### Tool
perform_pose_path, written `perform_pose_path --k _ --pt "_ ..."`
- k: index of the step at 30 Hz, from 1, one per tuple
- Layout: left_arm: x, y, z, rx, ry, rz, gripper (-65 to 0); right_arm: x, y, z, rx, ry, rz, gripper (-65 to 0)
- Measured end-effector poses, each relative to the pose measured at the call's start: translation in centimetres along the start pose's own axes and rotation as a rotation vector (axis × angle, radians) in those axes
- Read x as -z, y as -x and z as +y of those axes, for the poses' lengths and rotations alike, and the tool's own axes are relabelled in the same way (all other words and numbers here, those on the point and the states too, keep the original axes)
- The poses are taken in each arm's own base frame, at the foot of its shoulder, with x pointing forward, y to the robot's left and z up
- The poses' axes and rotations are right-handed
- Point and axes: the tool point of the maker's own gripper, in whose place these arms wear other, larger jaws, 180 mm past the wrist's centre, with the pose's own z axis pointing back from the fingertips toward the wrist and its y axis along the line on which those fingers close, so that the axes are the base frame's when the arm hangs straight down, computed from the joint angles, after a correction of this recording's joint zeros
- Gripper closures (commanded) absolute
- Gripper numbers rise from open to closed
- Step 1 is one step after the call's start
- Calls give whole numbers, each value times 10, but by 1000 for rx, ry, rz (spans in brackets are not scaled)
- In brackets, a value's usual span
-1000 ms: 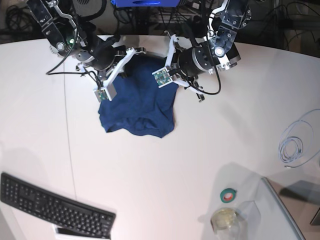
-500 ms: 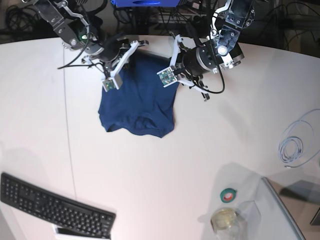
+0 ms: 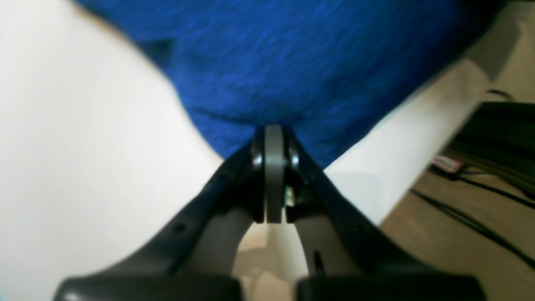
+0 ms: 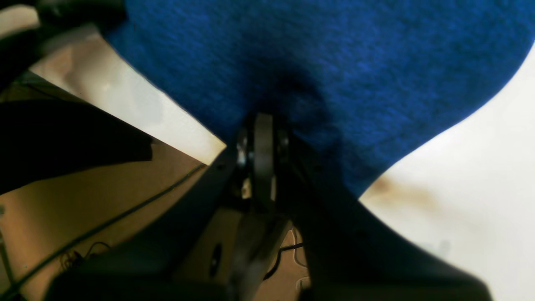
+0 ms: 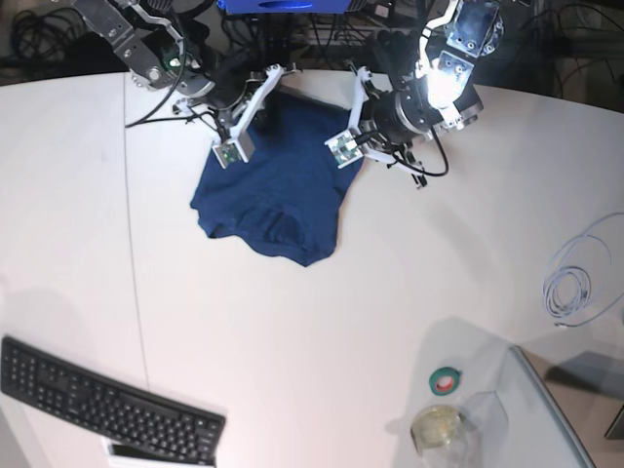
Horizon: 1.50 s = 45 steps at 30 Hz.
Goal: Layout the t-shirt on the table in an organized manner, then fold the t-shirt properly
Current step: 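Grasp the shirt's collar edge with both grippers and pull it straight, then open both grippers and raise them away from the shirt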
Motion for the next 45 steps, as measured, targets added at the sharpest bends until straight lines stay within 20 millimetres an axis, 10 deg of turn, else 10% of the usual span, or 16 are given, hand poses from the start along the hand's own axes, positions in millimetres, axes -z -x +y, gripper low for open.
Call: perform_pose_path --k 5,13,27,35,45 --pt "-6 -20 5 3 -19 -60 0 -3 -8 5 -4 -12 -24 -8" --pt "11 18 -18 -57 41 32 0 -1 -1 -2 -1 3 -4 -8" --pt "-28 -23 -13 -17 -27 -88 0 -21 -28 9 -25 -33 -86 -8" --pt "-30 16 20 -138 -121 -6 0 -38 -40 -22 26 38 -139 -8" --pt "-70 105 -49 -176 -10 131 0 -93 8 -68 84 171 -94 -8"
